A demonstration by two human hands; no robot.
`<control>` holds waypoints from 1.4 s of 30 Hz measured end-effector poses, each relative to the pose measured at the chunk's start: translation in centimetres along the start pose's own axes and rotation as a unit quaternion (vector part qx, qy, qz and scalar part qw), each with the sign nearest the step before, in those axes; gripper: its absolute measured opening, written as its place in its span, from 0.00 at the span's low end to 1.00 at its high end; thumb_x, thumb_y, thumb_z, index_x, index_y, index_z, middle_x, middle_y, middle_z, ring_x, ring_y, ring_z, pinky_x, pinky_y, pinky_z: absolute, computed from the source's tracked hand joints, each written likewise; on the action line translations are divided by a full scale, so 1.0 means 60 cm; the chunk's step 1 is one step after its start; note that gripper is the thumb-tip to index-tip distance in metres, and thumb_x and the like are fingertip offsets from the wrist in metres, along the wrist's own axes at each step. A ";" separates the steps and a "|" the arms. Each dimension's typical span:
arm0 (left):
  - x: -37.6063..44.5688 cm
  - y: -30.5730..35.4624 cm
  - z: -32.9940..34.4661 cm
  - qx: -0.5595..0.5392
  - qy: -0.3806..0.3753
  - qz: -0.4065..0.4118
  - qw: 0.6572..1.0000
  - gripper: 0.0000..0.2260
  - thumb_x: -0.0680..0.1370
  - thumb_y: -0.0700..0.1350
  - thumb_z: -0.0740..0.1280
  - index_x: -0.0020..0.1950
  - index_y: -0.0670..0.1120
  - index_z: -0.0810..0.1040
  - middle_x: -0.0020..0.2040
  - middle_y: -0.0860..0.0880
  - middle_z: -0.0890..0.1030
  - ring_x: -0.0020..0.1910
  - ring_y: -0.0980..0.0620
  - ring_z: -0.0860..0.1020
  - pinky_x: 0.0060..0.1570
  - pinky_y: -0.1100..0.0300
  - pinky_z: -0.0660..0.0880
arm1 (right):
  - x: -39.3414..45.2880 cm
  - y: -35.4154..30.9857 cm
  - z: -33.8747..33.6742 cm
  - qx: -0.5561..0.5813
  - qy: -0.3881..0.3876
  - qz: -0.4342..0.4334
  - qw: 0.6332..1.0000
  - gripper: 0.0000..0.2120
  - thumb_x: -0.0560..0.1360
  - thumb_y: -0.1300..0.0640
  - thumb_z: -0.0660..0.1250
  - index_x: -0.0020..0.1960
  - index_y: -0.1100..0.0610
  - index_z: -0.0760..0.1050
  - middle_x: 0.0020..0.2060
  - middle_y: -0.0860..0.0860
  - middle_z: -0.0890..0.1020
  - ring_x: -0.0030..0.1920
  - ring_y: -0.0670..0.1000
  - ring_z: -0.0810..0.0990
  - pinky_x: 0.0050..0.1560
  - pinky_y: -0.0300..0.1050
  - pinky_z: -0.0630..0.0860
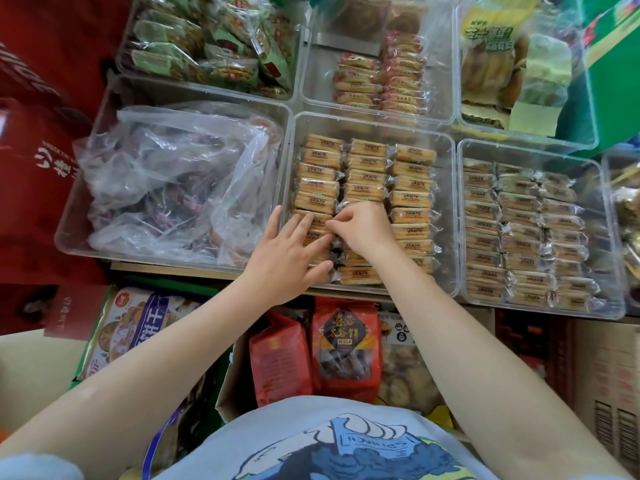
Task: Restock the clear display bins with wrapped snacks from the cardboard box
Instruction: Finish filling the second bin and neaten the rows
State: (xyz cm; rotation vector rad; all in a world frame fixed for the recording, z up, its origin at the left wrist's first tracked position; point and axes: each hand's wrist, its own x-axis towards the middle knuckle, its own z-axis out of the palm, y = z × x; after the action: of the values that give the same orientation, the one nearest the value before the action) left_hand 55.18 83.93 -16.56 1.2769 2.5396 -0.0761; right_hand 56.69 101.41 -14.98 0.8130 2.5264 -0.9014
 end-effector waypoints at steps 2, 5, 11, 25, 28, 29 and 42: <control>-0.003 -0.003 0.001 0.006 0.001 -0.002 1.000 0.28 0.83 0.66 0.40 0.81 0.59 0.57 0.82 0.42 0.56 0.81 0.43 0.54 0.75 0.36 0.35 | -0.012 0.012 0.001 0.017 0.040 -0.003 0.999 0.09 0.77 0.46 0.70 0.46 0.50 0.84 0.42 0.46 0.84 0.45 0.49 0.82 0.49 0.49 0.80; -0.002 0.000 -0.001 0.002 -0.011 -0.005 1.000 0.28 0.83 0.65 0.41 0.81 0.58 0.57 0.82 0.43 0.57 0.81 0.44 0.55 0.75 0.35 0.36 | -0.029 0.019 0.011 -0.030 0.046 0.001 0.998 0.10 0.77 0.43 0.69 0.49 0.49 0.83 0.46 0.46 0.84 0.48 0.49 0.80 0.49 0.48 0.79; -0.001 -0.003 0.002 -0.023 0.007 -0.026 0.999 0.33 0.81 0.61 0.37 0.82 0.48 0.58 0.81 0.45 0.61 0.80 0.47 0.59 0.76 0.36 0.38 | -0.028 0.004 0.012 -0.100 -0.007 0.013 0.995 0.18 0.77 0.39 0.66 0.42 0.52 0.82 0.38 0.48 0.82 0.41 0.52 0.80 0.35 0.44 0.74; 0.024 -0.016 -0.010 -0.022 0.044 -0.026 0.998 0.32 0.81 0.61 0.40 0.77 0.48 0.67 0.78 0.44 0.66 0.79 0.46 0.61 0.77 0.36 0.40 | 0.005 0.004 -0.019 0.028 0.089 -0.021 0.995 0.09 0.80 0.52 0.64 0.50 0.54 0.82 0.44 0.47 0.83 0.43 0.48 0.81 0.47 0.47 0.80; 0.037 -0.020 -0.014 -0.010 0.017 -0.033 0.999 0.32 0.82 0.61 0.37 0.82 0.50 0.55 0.83 0.45 0.53 0.82 0.47 0.50 0.76 0.37 0.37 | 0.020 -0.018 -0.023 -0.013 0.040 -0.047 0.998 0.11 0.81 0.49 0.65 0.57 0.54 0.80 0.48 0.47 0.82 0.45 0.48 0.80 0.47 0.46 0.79; 0.042 -0.020 -0.014 -0.004 0.012 -0.035 0.999 0.31 0.82 0.62 0.37 0.82 0.50 0.53 0.83 0.45 0.52 0.82 0.47 0.49 0.76 0.37 0.36 | 0.026 -0.023 -0.017 -0.060 0.022 -0.042 0.997 0.12 0.81 0.47 0.64 0.55 0.54 0.80 0.47 0.48 0.82 0.45 0.50 0.81 0.47 0.48 0.80; 0.055 -0.011 -0.018 0.031 0.015 -0.051 0.998 0.28 0.84 0.62 0.45 0.78 0.50 0.66 0.75 0.42 0.70 0.72 0.43 0.70 0.77 0.36 0.44 | 0.057 -0.012 -0.017 -0.050 0.024 -0.035 0.998 0.18 0.80 0.43 0.64 0.41 0.54 0.82 0.35 0.48 0.82 0.37 0.49 0.79 0.38 0.44 0.75</control>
State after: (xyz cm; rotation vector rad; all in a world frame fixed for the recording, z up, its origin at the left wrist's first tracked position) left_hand 52.56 86.30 -16.50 1.1780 2.6462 -0.1589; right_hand 53.47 103.02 -15.53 0.7279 2.6326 -0.7790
